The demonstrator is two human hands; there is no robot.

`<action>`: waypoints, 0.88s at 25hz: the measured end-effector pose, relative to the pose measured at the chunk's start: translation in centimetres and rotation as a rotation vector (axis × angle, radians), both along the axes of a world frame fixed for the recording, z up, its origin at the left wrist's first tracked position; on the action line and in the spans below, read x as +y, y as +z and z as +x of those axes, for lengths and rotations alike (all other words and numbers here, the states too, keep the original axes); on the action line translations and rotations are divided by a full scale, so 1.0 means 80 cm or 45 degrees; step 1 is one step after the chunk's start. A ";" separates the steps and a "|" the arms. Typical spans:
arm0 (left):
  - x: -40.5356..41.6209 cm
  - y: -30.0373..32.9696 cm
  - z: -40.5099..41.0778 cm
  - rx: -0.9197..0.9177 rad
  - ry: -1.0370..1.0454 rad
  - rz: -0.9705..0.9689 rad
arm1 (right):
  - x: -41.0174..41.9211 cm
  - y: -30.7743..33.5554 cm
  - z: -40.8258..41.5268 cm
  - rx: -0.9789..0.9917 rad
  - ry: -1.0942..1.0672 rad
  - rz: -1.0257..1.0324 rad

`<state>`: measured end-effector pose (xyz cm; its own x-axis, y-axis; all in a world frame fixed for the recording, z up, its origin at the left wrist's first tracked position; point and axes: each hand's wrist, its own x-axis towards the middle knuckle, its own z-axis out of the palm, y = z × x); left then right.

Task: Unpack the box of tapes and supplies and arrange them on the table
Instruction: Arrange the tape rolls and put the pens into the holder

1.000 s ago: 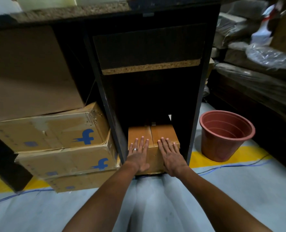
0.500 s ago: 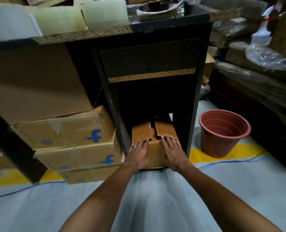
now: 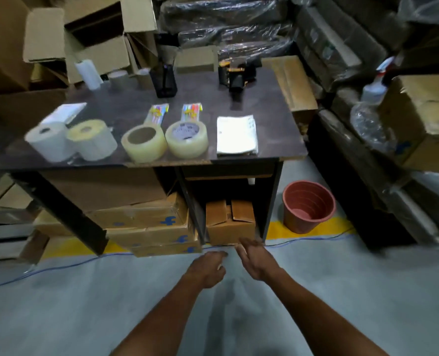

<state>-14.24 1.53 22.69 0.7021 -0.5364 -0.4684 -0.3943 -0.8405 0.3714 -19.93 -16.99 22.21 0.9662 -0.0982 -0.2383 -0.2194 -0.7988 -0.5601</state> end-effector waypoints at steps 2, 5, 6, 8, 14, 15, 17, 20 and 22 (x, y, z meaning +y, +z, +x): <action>0.008 0.075 -0.027 0.067 0.068 -0.032 | 0.006 0.074 -0.025 -0.023 -0.083 0.112; 0.017 0.186 -0.063 0.118 0.198 -0.134 | 0.017 0.172 -0.054 -0.074 -0.142 0.215; 0.022 0.217 -0.072 0.117 0.248 -0.170 | 0.022 0.200 -0.063 -0.097 -0.139 0.213; 0.030 0.277 -0.084 0.107 0.348 -0.224 | 0.030 0.258 -0.079 -0.093 -0.110 0.217; 0.062 0.388 -0.087 -0.004 0.482 -0.337 | 0.059 0.374 -0.066 -0.185 -0.015 0.257; 0.069 0.400 -0.082 -0.021 0.501 -0.356 | 0.064 0.388 -0.055 -0.214 0.002 0.252; 0.087 0.415 -0.067 -0.041 0.542 -0.391 | 0.078 0.403 -0.034 -0.231 0.007 0.245; 0.110 0.429 -0.032 -0.055 0.597 -0.441 | 0.099 0.413 0.004 -0.238 -0.002 0.239; 0.130 0.429 -0.001 -0.064 0.607 -0.468 | 0.117 0.418 0.031 -0.223 -0.031 0.229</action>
<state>-14.32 11.95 57.04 0.9215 -0.2772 -0.2719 -0.0302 -0.7492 0.6616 -17.45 -7.63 55.65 0.9922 -0.0930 -0.0832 -0.1243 -0.6784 -0.7241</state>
